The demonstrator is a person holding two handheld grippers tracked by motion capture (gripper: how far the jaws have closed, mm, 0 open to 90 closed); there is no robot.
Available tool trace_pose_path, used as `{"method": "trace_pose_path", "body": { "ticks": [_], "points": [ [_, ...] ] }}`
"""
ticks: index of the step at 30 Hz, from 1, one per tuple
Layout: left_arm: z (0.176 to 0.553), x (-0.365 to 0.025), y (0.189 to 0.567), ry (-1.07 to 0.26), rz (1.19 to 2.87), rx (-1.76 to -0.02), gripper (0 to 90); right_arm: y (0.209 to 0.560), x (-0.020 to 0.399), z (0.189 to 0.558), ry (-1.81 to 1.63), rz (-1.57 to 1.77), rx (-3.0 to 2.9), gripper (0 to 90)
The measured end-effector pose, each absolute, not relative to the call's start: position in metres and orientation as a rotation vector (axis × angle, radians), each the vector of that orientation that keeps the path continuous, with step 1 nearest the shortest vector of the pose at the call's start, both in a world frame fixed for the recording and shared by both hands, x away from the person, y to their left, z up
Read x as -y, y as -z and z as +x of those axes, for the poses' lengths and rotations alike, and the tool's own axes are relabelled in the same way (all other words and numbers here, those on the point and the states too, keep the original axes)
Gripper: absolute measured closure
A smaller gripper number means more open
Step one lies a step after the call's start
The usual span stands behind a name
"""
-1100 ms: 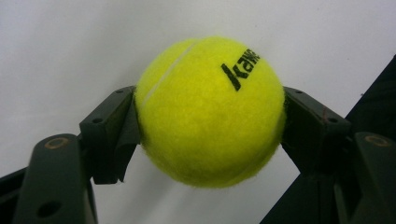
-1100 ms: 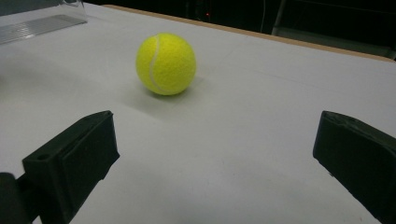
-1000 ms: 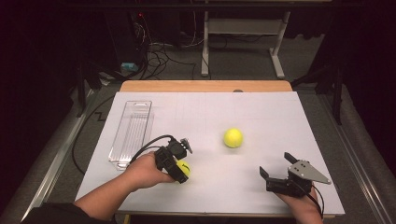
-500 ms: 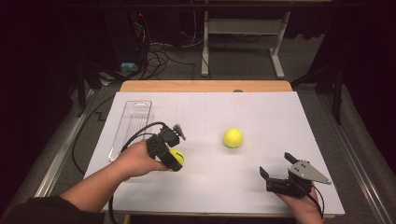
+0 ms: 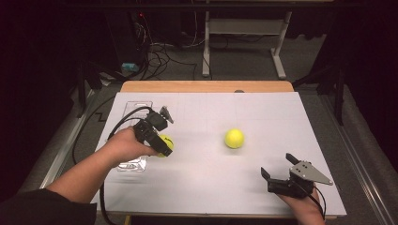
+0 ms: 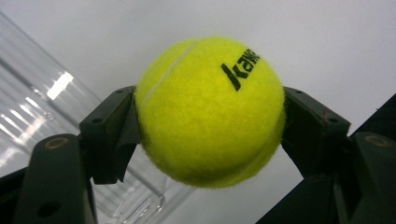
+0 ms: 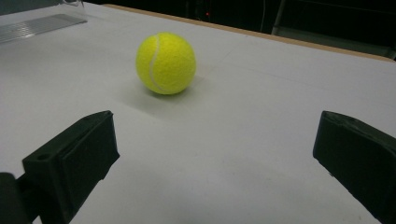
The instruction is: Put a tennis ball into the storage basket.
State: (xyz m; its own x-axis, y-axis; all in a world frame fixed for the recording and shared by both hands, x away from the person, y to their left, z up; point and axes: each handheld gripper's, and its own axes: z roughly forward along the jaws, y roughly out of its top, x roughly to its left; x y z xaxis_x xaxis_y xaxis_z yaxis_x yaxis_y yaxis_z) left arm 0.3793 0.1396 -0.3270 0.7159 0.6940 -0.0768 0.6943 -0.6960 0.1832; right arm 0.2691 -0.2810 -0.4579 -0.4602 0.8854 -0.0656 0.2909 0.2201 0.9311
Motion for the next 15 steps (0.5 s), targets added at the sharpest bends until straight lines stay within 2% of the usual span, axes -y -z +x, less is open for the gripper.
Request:
{"method": "trace_pose_path", "body": {
  "ticks": [15],
  "points": [
    [0.405, -0.173, 0.313, -0.023, 2.668, -1.254, 26.5, 0.458, 0.281, 0.269, -1.235, 1.09, -1.883, 0.1]
  ]
}}
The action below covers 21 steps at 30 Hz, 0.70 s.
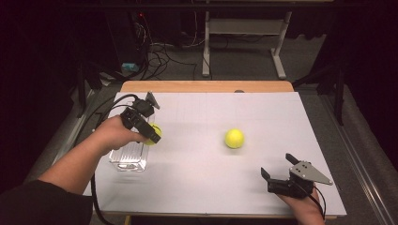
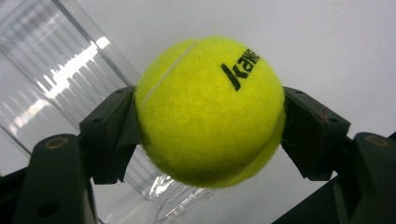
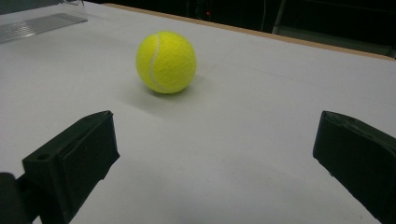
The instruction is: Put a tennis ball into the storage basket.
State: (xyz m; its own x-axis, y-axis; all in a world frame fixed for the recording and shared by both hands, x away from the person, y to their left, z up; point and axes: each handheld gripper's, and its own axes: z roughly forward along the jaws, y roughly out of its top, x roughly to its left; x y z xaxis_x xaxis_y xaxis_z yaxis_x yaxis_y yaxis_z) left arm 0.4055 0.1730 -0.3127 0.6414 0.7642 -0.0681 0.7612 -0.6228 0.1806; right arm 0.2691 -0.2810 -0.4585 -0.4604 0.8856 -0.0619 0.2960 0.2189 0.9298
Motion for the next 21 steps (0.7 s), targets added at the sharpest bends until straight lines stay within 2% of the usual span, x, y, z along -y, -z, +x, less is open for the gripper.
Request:
{"method": "trace_pose_path", "body": {
  "ticks": [21],
  "points": [
    [0.433, -0.209, 0.314, -0.079, 2.618, -1.432, 26.6, 0.458, 0.282, 0.269, -1.239, 1.091, -1.885, 0.1]
  ]
}}
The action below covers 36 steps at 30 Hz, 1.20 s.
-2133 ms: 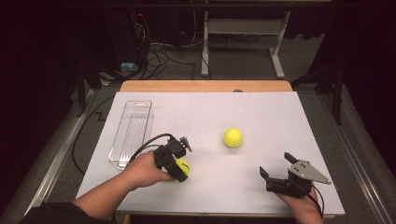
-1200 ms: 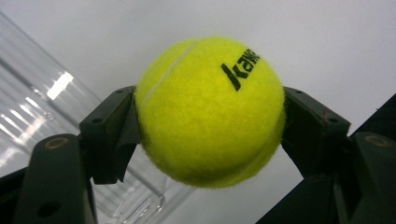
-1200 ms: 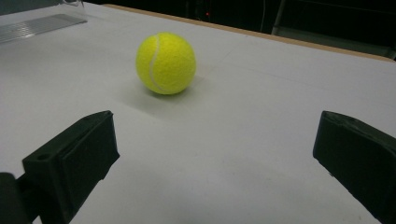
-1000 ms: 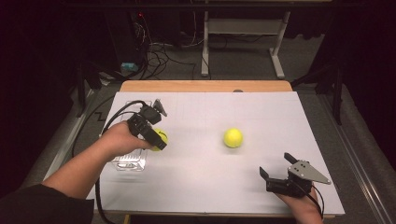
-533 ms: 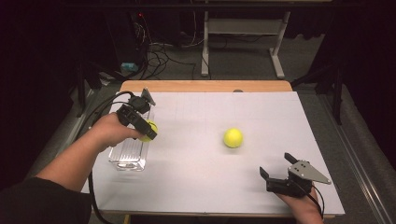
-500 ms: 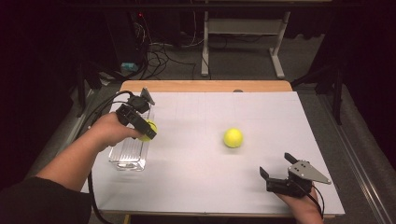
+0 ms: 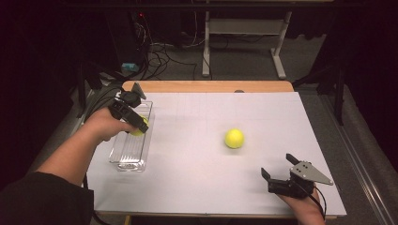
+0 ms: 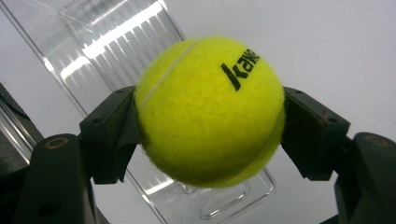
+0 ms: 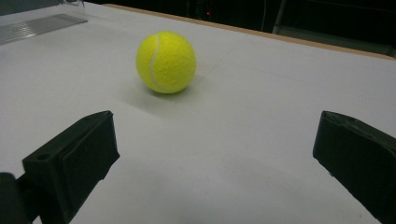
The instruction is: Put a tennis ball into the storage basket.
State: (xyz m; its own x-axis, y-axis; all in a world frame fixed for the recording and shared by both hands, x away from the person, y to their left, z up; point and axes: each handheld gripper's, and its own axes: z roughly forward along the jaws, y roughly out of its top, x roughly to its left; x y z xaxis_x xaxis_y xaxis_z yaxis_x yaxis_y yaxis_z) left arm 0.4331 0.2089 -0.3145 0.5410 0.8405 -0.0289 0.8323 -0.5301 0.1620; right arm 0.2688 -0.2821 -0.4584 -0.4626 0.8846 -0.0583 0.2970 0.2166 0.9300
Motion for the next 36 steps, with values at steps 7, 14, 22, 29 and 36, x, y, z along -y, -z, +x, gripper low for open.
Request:
{"method": "trace_pose_path", "body": {
  "ticks": [7, 14, 22, 29, 36],
  "points": [
    [0.441, -0.218, 0.316, -0.089, 2.581, -1.482, 26.6, 0.459, 0.281, 0.269, -1.237, 1.088, -1.886, 0.1],
    [0.446, -0.228, 0.315, -0.129, 2.572, -1.534, 26.6, 0.459, 0.281, 0.269, -1.235, 1.079, -1.889, 0.1],
    [0.455, -0.23, 0.326, -0.144, 2.567, -1.586, 26.6, 0.459, 0.281, 0.269, -1.234, 1.081, -1.89, 0.1],
    [0.466, -0.226, 0.345, -0.144, 2.572, -1.628, 26.5, 0.459, 0.281, 0.269, -1.232, 1.077, -1.894, 0.1],
    [0.479, -0.225, 0.359, -0.137, 2.577, -1.674, 26.5, 0.459, 0.281, 0.269, -1.233, 1.079, -1.894, 0.1]
  ]
}}
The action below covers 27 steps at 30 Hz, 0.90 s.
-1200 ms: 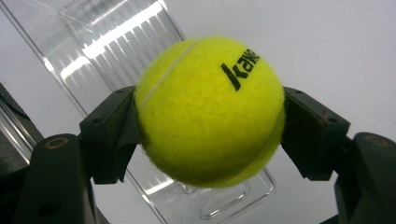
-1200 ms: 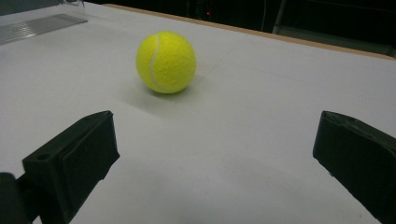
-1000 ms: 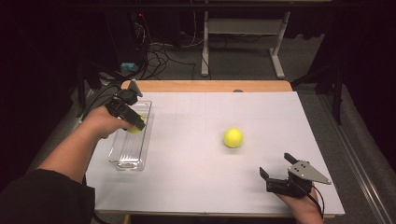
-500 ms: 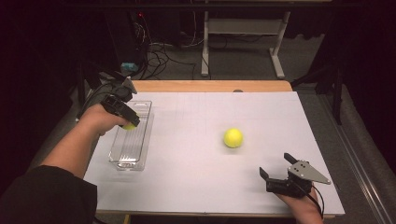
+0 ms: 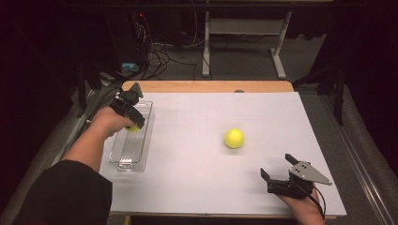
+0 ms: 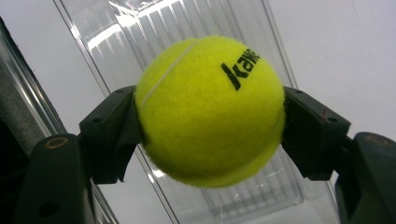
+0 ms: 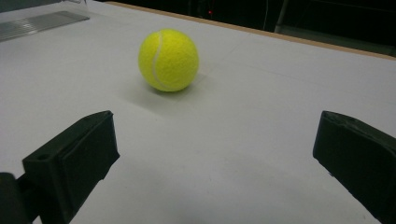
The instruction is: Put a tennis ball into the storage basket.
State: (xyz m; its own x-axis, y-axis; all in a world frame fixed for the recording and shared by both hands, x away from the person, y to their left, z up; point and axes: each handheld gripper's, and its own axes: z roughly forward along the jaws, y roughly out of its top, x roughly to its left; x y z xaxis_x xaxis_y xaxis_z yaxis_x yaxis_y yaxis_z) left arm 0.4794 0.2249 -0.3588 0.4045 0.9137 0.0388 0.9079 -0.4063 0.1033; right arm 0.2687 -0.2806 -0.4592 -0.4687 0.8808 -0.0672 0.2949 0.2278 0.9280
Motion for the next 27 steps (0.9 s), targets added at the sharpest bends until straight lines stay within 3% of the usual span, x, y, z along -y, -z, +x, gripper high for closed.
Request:
{"method": "trace_pose_path", "body": {
  "ticks": [12, 13, 16, 18, 27],
  "points": [
    [0.483, -0.224, 0.363, -0.119, 2.574, -1.679, 25.9, 0.461, 0.28, 0.269, -1.236, 1.086, -1.898, 0.1],
    [0.482, -0.223, 0.362, -0.122, 2.572, -1.674, 24.1, 0.461, 0.28, 0.269, -1.233, 1.084, -1.898, 0.1],
    [0.481, -0.223, 0.357, -0.114, 2.565, -1.663, 6.3, 0.461, 0.28, 0.269, -1.233, 1.085, -1.898, 0.1],
    [0.479, -0.223, 0.355, -0.094, 2.55, -1.654, 0.7, 0.461, 0.28, 0.269, -1.23, 1.08, -1.899, 0.1],
    [0.468, -0.217, 0.348, -0.058, 2.558, -1.587, 0.4, 0.461, 0.279, 0.269, -1.226, 1.079, -1.902, 0.1]
  ]
}}
